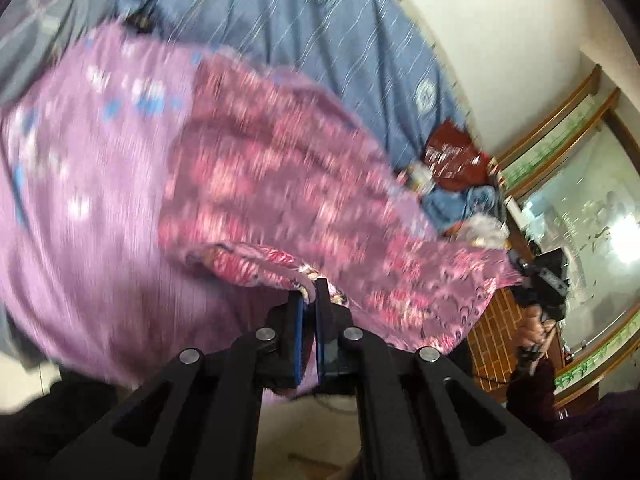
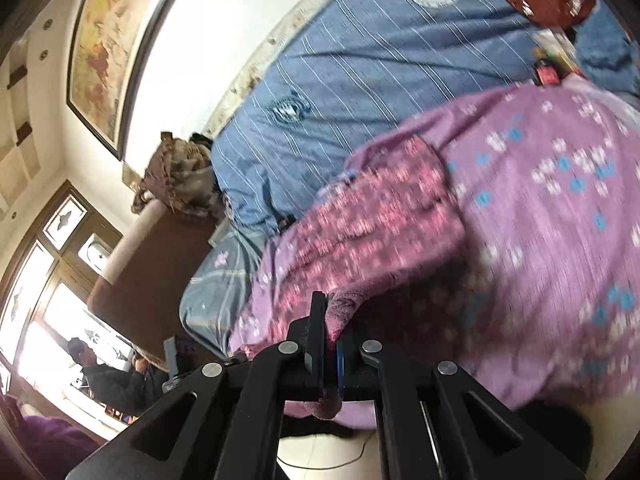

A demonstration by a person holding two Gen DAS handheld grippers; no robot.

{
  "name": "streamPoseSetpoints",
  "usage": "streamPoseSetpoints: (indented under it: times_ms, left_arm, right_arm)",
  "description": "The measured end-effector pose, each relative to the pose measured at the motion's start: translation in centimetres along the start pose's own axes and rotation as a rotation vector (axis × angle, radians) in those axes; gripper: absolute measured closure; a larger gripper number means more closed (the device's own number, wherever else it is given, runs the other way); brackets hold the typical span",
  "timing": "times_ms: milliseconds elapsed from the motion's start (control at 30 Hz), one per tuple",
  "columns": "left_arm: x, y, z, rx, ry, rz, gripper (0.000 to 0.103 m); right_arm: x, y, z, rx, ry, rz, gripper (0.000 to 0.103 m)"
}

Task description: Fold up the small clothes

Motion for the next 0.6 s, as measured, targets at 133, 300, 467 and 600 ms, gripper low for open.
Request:
streamPoseSetpoints:
  times_ms: [133,300,467,600]
  left_arm:
    - [5.7,-0.1,-0.2,-0.001,0.003,0.083,0.1]
    - [13.0,-3.2,-1.8,0.055,0.012,0.173,0.1]
    - [20.4,-9.4,-4.9,0.108,0.057,0.235,0.1]
    - [24.0,-15.1,-7.8,0.182,0.087,0.2,0.1]
  right_arm:
    - [4.1,-3.1,0.6,-0.001,-0.021,0.046,0.1]
    - [9.2,-8.6,2.5,-0.044,-0.049,0.071,0.1]
    - [15.4,-16.9,5.6,-0.11,-0.078,0.1,0.1]
    - [18.4,-23.8,9.1,-0.176,-0.123,0.095,0.098]
Point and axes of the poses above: each gripper's, at about its wrist camera, not at the fingertips, and y roughly against the way its jaws point, z to its right, x to its top, the point moved 5 cm from there along -y, roughly the way its jaws point, and after that the axes turned 10 degrees about z, right-handed, at the moved point
